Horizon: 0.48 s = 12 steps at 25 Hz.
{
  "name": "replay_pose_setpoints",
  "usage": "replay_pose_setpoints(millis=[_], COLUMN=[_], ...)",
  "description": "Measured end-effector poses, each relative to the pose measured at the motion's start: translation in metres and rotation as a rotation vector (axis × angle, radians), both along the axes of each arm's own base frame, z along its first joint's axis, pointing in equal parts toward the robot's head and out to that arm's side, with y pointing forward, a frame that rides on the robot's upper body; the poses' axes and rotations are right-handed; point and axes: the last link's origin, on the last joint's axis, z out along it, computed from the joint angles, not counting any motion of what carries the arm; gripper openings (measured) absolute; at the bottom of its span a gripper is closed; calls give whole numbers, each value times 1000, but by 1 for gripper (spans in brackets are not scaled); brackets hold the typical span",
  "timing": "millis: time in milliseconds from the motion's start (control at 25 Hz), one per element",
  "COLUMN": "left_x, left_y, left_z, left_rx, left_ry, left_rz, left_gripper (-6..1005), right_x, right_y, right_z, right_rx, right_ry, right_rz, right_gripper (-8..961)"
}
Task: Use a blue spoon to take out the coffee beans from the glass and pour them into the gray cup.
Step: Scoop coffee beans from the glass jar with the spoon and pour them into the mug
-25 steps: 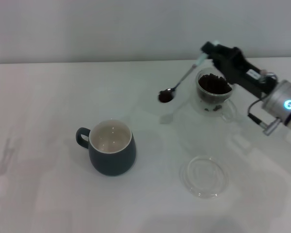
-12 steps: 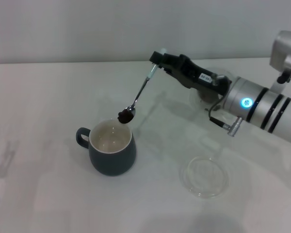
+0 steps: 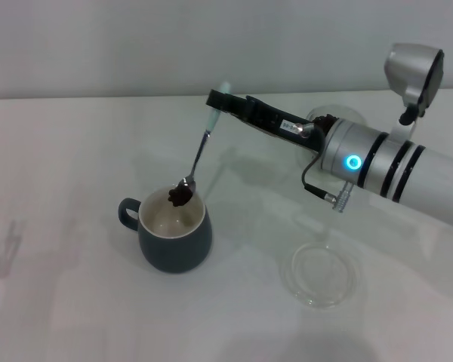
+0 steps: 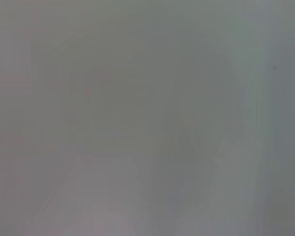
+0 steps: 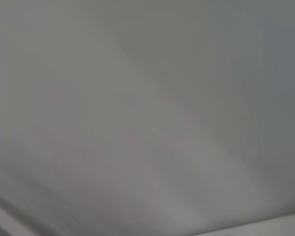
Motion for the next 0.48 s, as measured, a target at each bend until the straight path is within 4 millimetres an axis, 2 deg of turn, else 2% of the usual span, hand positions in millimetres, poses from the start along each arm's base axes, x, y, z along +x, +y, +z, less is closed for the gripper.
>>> replay_pose_setpoints(millis=[480], left_x=[-1], left_y=[0], left_z=[1], left_rx=[5], left_ry=[1], left_rz=[3], left_gripper=[833], right_x=[-22], right_y=[-8], right_z=[-8], right_rx=[163], right_ry=[-171], right_rz=[249], right_gripper=[147])
